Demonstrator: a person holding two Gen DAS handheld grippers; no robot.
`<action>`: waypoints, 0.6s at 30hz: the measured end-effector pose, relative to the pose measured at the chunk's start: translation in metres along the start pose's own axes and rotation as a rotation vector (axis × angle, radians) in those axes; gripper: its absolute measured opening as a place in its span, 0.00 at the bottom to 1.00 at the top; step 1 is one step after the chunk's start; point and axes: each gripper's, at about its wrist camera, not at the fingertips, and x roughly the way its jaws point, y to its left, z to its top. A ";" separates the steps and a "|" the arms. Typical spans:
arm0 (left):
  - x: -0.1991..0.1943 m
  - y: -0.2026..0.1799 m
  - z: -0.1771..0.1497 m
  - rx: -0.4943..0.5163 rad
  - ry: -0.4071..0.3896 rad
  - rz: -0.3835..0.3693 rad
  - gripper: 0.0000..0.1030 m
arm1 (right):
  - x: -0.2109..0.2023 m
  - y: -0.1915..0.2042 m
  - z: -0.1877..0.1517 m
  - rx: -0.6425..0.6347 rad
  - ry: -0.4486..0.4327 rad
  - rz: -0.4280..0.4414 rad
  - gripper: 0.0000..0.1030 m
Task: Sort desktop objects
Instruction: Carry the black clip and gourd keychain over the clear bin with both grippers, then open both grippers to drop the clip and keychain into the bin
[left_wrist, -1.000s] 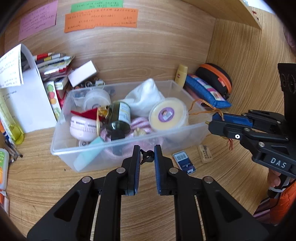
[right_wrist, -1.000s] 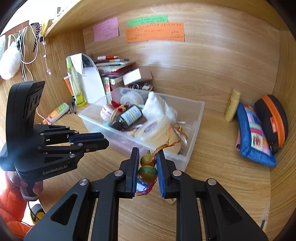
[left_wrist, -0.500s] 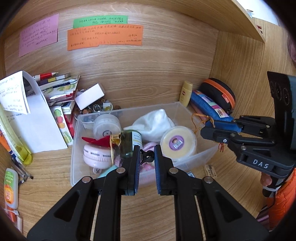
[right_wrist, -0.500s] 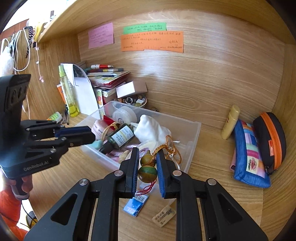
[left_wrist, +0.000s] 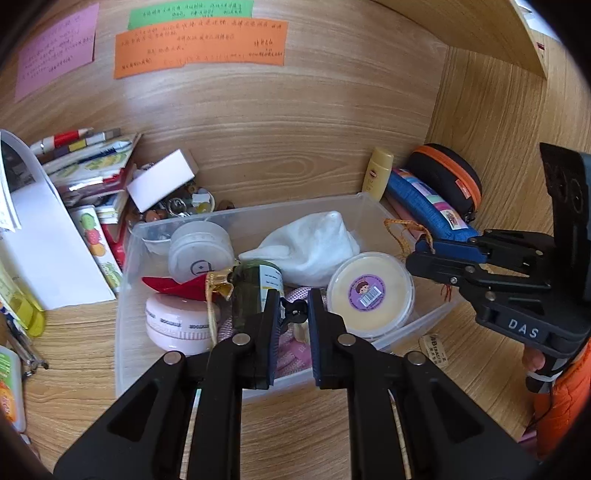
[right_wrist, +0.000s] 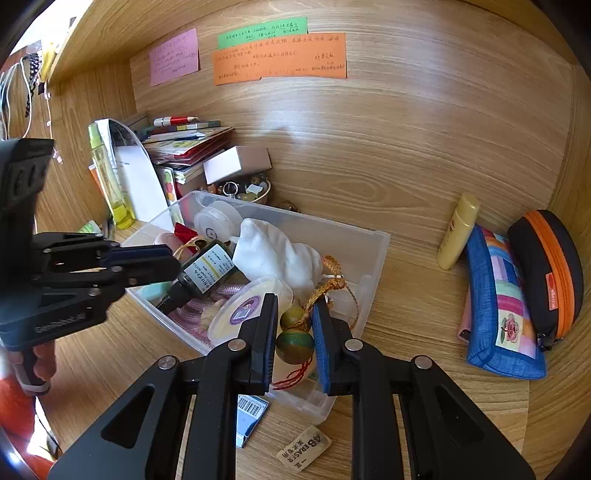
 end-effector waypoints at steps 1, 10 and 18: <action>0.002 -0.001 0.000 -0.003 0.003 -0.008 0.13 | 0.000 0.000 0.000 -0.005 0.002 -0.007 0.16; 0.011 -0.012 0.000 0.001 0.020 0.006 0.13 | -0.001 0.003 -0.009 -0.062 0.029 -0.049 0.16; 0.003 -0.014 -0.002 0.003 0.014 0.020 0.19 | -0.002 0.006 -0.018 -0.089 0.047 -0.068 0.25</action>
